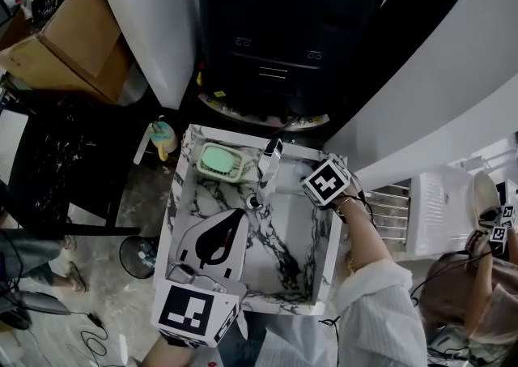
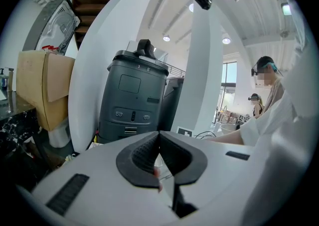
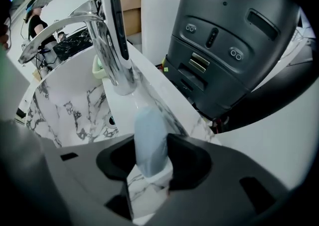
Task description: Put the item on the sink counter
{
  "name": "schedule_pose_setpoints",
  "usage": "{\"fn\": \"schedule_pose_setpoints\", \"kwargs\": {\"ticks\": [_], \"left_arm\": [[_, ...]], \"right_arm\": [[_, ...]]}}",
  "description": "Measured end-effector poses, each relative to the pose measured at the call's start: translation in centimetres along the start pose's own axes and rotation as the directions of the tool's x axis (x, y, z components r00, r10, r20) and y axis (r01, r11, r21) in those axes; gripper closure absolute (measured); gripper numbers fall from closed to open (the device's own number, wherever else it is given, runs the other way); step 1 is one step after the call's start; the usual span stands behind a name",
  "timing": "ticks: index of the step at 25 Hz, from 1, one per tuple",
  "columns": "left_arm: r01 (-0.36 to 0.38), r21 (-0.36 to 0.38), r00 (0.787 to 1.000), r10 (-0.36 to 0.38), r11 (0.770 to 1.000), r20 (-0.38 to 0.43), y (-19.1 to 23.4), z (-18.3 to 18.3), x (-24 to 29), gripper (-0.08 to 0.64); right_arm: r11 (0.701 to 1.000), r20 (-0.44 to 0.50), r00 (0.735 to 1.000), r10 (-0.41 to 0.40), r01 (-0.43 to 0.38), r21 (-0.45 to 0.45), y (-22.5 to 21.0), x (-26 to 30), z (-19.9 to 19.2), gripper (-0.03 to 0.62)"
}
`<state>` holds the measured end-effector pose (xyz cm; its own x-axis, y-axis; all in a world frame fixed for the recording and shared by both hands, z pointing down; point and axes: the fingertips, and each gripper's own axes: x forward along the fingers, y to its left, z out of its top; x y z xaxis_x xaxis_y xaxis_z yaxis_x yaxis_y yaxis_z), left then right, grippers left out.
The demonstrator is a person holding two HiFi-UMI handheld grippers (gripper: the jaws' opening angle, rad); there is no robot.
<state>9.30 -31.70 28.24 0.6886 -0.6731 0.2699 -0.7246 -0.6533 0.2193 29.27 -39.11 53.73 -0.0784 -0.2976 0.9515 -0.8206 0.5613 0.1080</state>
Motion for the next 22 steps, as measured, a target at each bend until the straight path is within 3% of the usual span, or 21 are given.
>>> {"fn": "schedule_pose_setpoints", "kwargs": {"ticks": [15,22], "left_arm": [[-0.025,-0.021,1.0,0.025,0.999,0.012,0.6,0.6,-0.7,0.545],[-0.036,-0.021,0.998,0.037,0.999,0.043,0.0,1.0,-1.4,0.545]], "right_arm": [[0.994,0.103,0.994,-0.029,0.018,0.11,0.0,-1.1,0.3,0.46],[0.984,0.167,0.985,-0.037,0.007,0.179,1.3,-4.2,1.4,0.462]]}}
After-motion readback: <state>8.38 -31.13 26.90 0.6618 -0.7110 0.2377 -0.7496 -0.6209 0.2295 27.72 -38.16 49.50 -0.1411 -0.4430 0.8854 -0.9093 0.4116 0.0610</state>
